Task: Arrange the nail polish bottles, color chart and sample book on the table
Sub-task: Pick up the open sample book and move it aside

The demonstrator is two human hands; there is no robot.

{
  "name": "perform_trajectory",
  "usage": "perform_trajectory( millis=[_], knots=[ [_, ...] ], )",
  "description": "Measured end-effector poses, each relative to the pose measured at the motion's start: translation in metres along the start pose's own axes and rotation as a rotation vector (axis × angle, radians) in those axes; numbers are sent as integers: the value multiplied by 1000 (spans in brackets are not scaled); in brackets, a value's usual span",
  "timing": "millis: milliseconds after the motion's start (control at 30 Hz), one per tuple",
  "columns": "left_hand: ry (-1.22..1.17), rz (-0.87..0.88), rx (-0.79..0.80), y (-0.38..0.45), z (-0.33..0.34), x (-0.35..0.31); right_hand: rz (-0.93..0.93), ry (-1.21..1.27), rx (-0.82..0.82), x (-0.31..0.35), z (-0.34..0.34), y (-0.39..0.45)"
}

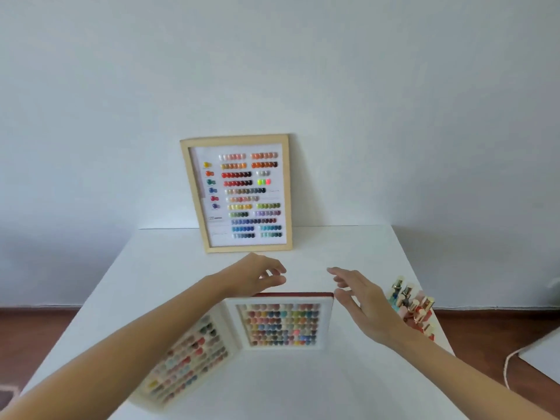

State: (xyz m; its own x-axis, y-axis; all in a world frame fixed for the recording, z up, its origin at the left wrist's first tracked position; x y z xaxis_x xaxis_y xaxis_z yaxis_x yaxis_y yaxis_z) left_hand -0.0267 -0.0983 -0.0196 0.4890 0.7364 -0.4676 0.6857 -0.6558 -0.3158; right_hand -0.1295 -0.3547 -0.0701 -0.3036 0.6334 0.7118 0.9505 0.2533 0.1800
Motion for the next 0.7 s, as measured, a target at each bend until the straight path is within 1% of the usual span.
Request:
perform_trajectory(
  millis=[133, 267, 367, 500, 700],
  knots=[
    [-77, -80, -40, -77, 4, 37, -47, -21, -4, 26, 22, 2],
    [-160, -140, -51, -147, 19, 59, -76, -149, -17, 42, 34, 0],
    [-130, -193, -75, -185, 31, 71, -84, -206, -70, 47, 39, 1],
    [-18, -278, -128, -211, 40, 82, -46, -263, -57, 53, 40, 3],
    [11, -294, -202, -219, 47, 87, -15, -249, -19, 58, 43, 8]
  ],
)
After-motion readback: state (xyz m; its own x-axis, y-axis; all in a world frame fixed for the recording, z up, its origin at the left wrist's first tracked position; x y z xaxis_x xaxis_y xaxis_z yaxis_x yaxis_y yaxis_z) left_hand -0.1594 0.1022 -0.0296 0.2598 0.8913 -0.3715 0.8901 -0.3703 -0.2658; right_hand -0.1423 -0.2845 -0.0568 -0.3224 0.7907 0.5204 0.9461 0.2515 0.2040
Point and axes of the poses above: each hand's wrist, its own y-axis towards the middle knuckle, its own z-axis out of the palm, x = y × z, the point moved 1 cm from there along y, towards the middle knuckle, and after that the axes turned 6 degrees about x, right-handed, at the moved point
